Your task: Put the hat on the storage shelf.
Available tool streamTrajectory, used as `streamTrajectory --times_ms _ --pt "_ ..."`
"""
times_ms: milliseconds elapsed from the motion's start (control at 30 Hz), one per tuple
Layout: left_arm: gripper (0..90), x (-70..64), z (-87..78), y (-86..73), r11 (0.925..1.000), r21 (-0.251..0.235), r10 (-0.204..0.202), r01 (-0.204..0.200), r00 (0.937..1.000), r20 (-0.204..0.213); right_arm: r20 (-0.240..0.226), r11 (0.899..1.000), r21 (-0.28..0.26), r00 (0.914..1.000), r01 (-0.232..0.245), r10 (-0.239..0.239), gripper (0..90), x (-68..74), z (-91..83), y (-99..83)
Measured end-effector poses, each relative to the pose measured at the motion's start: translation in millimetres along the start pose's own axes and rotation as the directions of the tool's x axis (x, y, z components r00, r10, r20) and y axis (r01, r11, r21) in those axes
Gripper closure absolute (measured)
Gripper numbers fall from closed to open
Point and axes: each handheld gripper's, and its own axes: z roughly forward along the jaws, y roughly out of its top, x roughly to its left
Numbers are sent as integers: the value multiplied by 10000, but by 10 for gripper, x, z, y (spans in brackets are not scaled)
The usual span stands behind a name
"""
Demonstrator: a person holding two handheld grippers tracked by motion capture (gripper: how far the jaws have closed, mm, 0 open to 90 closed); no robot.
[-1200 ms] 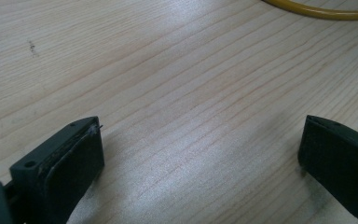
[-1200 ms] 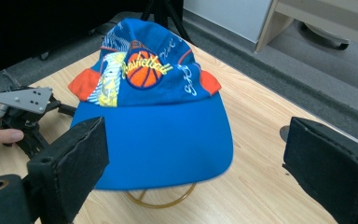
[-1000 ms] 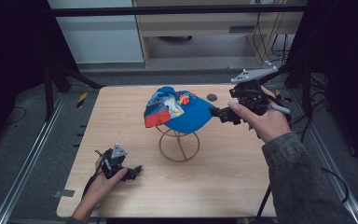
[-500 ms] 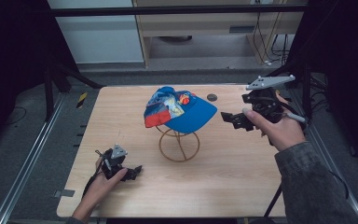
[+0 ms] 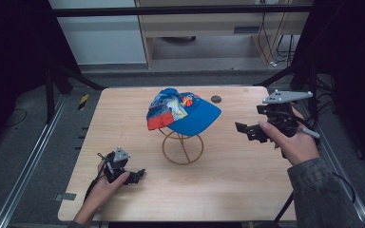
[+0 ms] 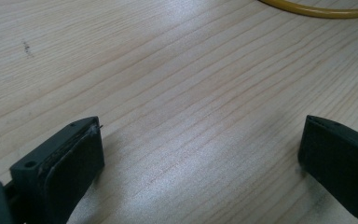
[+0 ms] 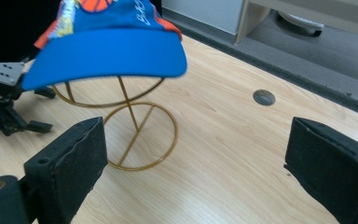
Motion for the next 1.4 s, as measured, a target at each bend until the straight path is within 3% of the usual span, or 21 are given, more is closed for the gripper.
streamTrajectory --times_ms 667,1067,1400 --pt "0 1 -1 1 10000 28 58 -58 10000 56 349 9978 288 9977 -594 583 66 -112 71 -584" --pt "0 0 -1 1 10000 27 50 -51 10000 55 816 9934 457 9916 -1048 1008 60 -167 207 -995" --pt "0 0 -1 1 10000 25 50 -50 10000 56 771 9885 878 9902 -1227 1161 73 -136 344 -1235"
